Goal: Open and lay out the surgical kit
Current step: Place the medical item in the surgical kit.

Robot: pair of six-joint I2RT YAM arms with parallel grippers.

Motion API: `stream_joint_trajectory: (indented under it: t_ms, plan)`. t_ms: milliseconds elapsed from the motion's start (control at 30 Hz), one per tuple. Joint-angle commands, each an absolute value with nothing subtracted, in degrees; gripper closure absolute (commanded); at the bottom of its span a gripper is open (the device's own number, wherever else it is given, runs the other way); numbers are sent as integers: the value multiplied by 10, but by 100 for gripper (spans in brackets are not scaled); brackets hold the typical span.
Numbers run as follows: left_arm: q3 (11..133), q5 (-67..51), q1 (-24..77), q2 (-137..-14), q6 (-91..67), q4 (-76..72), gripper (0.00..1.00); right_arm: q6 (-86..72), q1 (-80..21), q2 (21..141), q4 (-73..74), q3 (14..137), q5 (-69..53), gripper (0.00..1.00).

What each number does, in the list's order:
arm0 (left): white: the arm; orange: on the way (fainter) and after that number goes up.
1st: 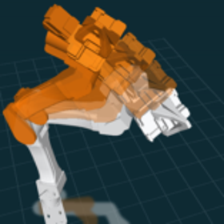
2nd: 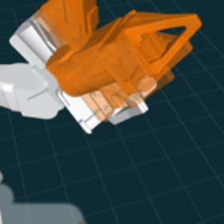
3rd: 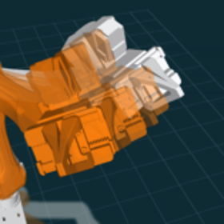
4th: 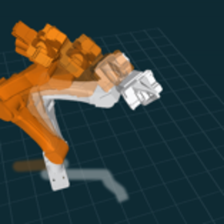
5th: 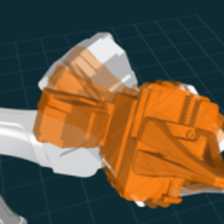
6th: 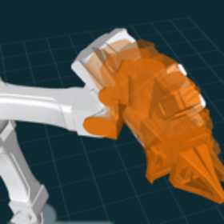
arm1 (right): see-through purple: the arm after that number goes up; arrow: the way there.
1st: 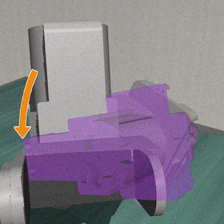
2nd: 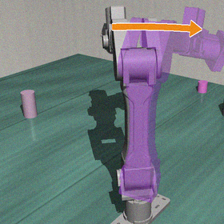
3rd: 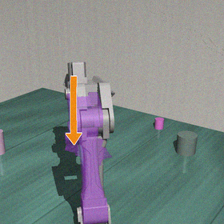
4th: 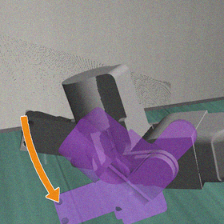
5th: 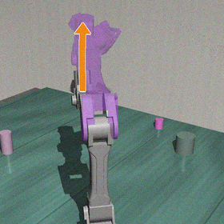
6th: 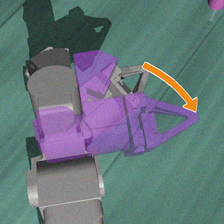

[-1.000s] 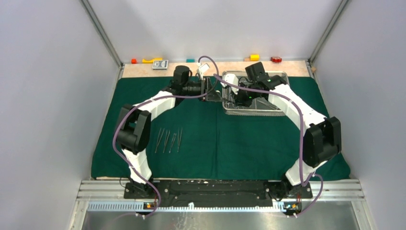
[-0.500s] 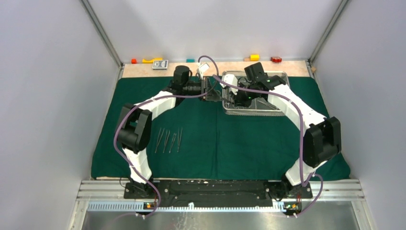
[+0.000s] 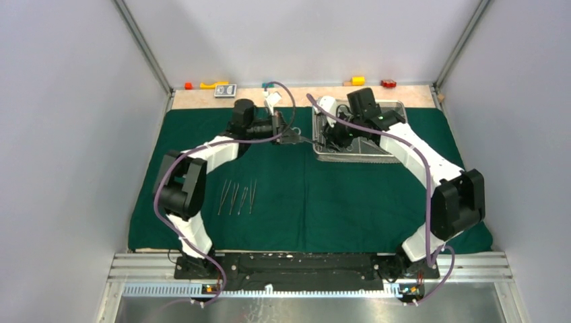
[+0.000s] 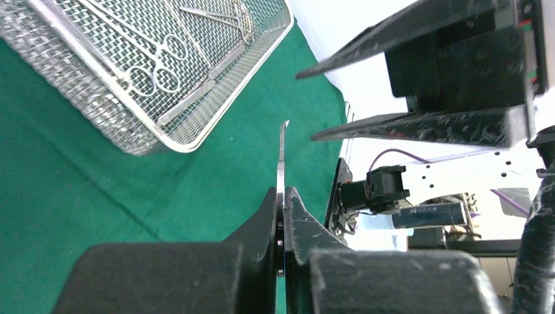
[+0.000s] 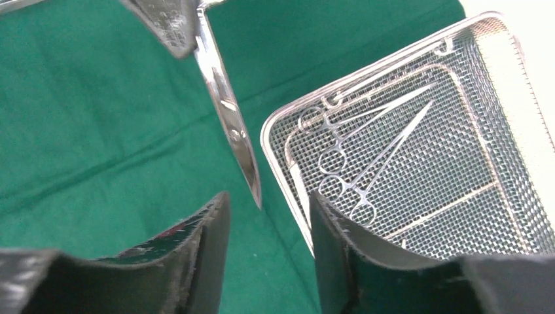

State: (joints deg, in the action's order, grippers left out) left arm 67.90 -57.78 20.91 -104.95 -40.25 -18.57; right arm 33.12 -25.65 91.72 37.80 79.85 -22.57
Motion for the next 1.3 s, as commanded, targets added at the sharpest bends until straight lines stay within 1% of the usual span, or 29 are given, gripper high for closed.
stream_joint_trajectory:
  t_ms: [0,100,167,233,400,533,600,733,800,867,1000,1133,1267]
  plan:
    - [611,-573,164,-966,-463,-368,100,194,-238,851,244,785,-249,45]
    - [544,-578,138,-932,-527,-486,100,90,-215,843,181,769,-299,32]
    - [511,-581,127,-915,-563,-555,100,0,-197,842,127,748,-344,26]
    - [484,-583,121,-899,-583,-599,100,-73,-183,843,70,727,-387,23]
    - [448,-583,120,-867,-591,-645,100,-186,-179,870,-54,691,-510,20]
    - [441,-588,121,-859,-592,-651,100,-245,-179,895,-146,673,-606,22]
    - [440,-590,121,-859,-593,-653,100,-269,-179,902,-181,662,-625,24]
    - [439,-592,124,-863,-597,-658,100,-298,-180,915,-228,655,-651,30]
    - [440,-592,125,-865,-599,-660,100,-316,-183,920,-250,654,-662,36]
    - [439,-592,126,-867,-601,-663,100,-317,-188,925,-252,657,-670,44]
    - [441,-593,127,-871,-601,-664,100,-313,-199,930,-250,661,-678,52]
    - [440,-592,127,-873,-601,-664,100,-312,-201,932,-248,666,-683,69]
    - [440,-594,127,-875,-601,-664,100,-300,-201,932,-233,670,-683,80]
